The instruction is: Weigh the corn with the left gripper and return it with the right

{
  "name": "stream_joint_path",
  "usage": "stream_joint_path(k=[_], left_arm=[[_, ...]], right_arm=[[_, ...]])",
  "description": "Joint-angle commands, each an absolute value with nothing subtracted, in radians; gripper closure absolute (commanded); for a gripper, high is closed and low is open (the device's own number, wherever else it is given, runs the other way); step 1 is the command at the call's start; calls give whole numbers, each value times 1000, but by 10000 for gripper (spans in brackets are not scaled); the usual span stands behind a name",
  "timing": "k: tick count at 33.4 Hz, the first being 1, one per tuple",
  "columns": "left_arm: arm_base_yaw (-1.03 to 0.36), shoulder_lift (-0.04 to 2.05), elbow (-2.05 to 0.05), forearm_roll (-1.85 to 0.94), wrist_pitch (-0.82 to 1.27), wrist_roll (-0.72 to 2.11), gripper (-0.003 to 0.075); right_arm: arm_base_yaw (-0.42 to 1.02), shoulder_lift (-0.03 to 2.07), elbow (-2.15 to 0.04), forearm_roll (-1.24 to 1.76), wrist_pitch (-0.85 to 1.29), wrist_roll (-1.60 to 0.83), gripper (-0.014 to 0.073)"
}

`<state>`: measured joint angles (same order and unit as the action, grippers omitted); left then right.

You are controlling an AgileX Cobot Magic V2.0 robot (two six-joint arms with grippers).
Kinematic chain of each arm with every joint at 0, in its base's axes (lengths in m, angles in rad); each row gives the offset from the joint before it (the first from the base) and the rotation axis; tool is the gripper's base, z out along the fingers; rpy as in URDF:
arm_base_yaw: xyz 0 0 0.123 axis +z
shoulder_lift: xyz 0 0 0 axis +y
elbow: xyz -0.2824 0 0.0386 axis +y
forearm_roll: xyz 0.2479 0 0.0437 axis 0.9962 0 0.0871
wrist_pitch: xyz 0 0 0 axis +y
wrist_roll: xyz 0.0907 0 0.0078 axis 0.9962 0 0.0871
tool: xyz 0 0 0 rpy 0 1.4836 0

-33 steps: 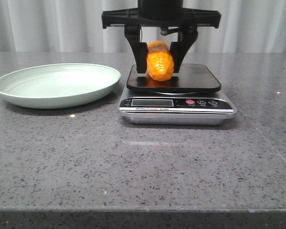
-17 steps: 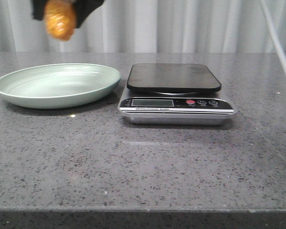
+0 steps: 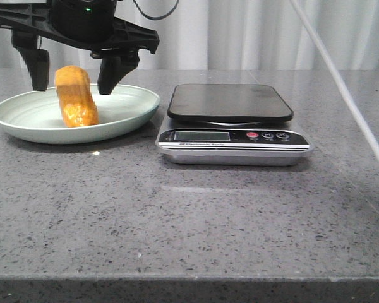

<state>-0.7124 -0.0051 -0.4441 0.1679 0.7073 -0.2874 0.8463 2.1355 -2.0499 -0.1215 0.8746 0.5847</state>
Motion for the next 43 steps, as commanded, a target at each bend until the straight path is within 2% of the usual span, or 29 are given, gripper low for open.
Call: stream_joint_path(k=[1, 13, 24, 30, 43], left_arm=[[-710, -10, -468, 167, 629, -287, 588], [-710, -10, -468, 167, 629, -287, 588], [-710, -10, -468, 167, 629, -287, 588], [-710, -10, -468, 167, 629, -287, 588], [-710, -10, -468, 167, 629, -287, 588]], right_arm=[[840, 2067, -2103, -146, 849, 571, -19], [779, 1929, -2153, -177, 1060, 479, -19], [650, 1718, -2101, -270, 1270, 343, -19], [582, 1503, -1897, -270, 1178, 330, -19], [580, 998, -1300, -270, 853, 319, -19]])
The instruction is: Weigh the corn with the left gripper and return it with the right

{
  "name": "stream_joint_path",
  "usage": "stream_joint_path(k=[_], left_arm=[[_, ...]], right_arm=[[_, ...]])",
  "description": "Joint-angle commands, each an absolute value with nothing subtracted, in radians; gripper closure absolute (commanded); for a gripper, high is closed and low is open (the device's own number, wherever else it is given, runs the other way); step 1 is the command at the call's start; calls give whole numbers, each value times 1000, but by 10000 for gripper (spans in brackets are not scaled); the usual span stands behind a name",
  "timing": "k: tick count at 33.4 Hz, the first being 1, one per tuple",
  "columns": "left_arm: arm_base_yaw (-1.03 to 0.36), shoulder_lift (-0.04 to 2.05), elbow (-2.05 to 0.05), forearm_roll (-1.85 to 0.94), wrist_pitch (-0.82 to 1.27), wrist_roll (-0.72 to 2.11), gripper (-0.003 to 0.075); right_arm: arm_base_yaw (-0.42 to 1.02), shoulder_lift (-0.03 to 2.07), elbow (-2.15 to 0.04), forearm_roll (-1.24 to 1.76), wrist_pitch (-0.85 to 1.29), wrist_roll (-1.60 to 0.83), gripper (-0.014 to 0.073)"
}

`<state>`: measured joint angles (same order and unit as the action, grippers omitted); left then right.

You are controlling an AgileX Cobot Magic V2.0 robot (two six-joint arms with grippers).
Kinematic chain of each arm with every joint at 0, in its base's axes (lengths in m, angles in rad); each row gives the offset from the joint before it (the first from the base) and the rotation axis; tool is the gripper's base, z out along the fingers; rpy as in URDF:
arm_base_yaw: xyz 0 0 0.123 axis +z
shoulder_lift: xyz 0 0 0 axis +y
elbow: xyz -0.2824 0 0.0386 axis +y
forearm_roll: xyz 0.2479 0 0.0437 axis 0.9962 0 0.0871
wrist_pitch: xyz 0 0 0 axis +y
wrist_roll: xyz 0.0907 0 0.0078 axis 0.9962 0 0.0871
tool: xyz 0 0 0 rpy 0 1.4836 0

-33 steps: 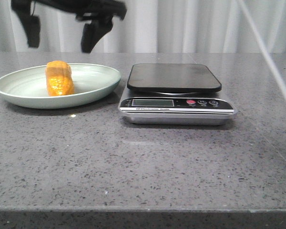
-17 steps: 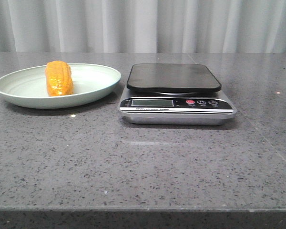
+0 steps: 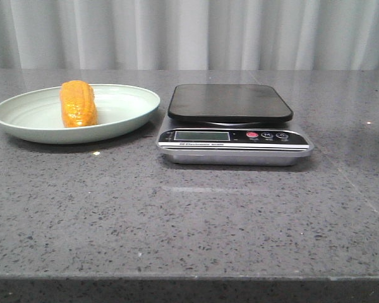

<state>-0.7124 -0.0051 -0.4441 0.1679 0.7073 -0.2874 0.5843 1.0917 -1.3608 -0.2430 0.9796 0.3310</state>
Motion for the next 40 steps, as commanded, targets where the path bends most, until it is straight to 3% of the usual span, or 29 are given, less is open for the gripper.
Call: stream_joint_path(k=[1, 16, 25, 28, 32, 35, 40], left_arm=[[-710, -10, -468, 167, 629, -287, 588], [-710, -10, -468, 167, 629, -287, 588], [-710, -10, -468, 167, 629, -287, 588], [-710, -10, -468, 167, 629, -287, 588], [-710, -10, -468, 167, 629, -287, 588], [-710, -10, -468, 167, 629, -287, 588], [-710, -10, -468, 167, 629, -287, 588]], right_arm=[[580, 956, -1259, -270, 820, 319, -19], [580, 345, -566, -267, 242, 318, -19], [580, 181, -394, -286, 95, 318, -7], [580, 181, -393, -286, 97, 318, 113], [580, 181, -393, -286, 93, 318, 463], [580, 181, -393, -284, 85, 318, 407], [580, 181, -392, -284, 86, 318, 403]])
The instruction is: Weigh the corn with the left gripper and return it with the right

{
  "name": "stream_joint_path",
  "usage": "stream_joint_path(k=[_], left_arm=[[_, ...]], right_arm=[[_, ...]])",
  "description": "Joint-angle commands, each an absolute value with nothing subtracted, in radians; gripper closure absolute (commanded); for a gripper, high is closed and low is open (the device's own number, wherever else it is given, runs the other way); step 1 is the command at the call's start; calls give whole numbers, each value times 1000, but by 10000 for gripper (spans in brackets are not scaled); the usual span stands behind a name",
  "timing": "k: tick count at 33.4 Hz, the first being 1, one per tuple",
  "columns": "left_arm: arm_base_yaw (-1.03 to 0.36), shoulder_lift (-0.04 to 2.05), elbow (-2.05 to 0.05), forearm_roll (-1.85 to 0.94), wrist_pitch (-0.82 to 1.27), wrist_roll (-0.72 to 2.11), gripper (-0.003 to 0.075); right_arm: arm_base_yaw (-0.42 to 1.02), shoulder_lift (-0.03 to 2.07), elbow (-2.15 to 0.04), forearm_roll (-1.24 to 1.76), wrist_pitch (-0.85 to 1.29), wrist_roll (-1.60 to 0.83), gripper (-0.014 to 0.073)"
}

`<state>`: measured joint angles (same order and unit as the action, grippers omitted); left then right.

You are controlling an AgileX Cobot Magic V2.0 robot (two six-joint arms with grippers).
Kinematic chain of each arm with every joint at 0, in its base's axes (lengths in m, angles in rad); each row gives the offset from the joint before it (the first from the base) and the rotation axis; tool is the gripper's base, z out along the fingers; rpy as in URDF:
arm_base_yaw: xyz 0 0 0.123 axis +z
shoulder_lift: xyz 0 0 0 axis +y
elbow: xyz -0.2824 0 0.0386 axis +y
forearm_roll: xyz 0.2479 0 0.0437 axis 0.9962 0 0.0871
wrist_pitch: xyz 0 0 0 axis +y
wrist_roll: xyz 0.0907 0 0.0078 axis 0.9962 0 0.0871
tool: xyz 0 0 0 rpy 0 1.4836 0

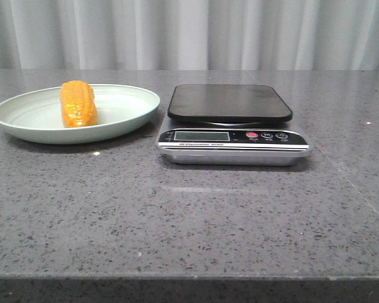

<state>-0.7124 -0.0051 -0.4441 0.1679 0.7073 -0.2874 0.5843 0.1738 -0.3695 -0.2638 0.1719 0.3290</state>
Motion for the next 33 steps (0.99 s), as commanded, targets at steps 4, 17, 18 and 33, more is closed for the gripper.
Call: stream_joint_path(k=[4, 17, 18, 33], left_arm=[[-710, -10, -468, 167, 629, -287, 588], [-710, -10, -468, 167, 629, -287, 588], [-710, -10, -466, 167, 629, -287, 588], [-283, -10, -270, 89, 262, -53, 593]], right_arm=[[580, 181, -392, -284, 86, 318, 403], [580, 181, -392, -284, 86, 318, 403], [580, 181, -392, -284, 86, 318, 403], [580, 181, -392, -284, 86, 318, 403]])
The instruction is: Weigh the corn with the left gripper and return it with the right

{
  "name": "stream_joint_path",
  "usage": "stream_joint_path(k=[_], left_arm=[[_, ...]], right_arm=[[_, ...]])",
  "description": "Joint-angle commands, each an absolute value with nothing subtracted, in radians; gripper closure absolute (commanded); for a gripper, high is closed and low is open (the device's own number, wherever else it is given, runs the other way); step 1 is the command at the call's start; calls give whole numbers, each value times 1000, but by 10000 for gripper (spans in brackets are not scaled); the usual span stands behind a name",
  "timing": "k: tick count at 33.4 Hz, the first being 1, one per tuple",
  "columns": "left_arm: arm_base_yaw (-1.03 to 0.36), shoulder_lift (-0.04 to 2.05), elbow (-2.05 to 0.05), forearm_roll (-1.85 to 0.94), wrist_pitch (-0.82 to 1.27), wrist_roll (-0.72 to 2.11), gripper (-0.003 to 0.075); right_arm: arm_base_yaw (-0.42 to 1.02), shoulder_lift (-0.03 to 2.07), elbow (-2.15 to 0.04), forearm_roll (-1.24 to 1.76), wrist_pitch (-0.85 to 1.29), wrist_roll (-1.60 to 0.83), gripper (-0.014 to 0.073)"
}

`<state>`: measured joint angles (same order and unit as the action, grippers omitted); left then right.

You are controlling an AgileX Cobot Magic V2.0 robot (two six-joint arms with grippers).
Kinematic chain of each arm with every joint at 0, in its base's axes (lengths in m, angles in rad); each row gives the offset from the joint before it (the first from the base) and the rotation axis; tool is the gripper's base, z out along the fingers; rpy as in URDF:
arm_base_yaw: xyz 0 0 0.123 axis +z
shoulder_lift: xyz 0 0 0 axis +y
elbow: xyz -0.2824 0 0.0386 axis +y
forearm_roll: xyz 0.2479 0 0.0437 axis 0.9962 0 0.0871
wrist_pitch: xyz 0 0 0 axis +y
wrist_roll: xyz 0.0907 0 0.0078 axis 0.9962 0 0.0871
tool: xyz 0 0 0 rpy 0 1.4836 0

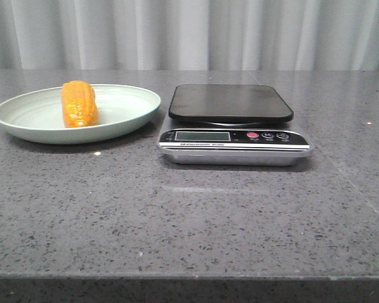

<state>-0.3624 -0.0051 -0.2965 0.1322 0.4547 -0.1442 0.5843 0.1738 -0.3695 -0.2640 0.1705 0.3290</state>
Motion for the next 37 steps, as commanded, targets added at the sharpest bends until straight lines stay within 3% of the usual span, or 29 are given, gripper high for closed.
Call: stream_joint_path(k=[1, 10, 13, 17, 31, 37], left_arm=[[-251, -10, -251, 82, 234, -41, 593], [42, -27, -91, 58, 51, -39, 594], [81, -27, -45, 50, -10, -39, 594], [76, -27, 12, 62, -89, -39, 594], [-95, -27, 9, 78, -110, -39, 594], [-100, -27, 9, 78, -103, -39, 594]], right_arm=[[580, 181, -392, -284, 86, 318, 403], [580, 181, -392, -284, 86, 318, 403], [580, 181, -392, -284, 87, 318, 403], [580, 181, -392, -284, 87, 318, 403], [580, 181, -392, -284, 86, 318, 403], [580, 181, -392, -284, 86, 318, 403]])
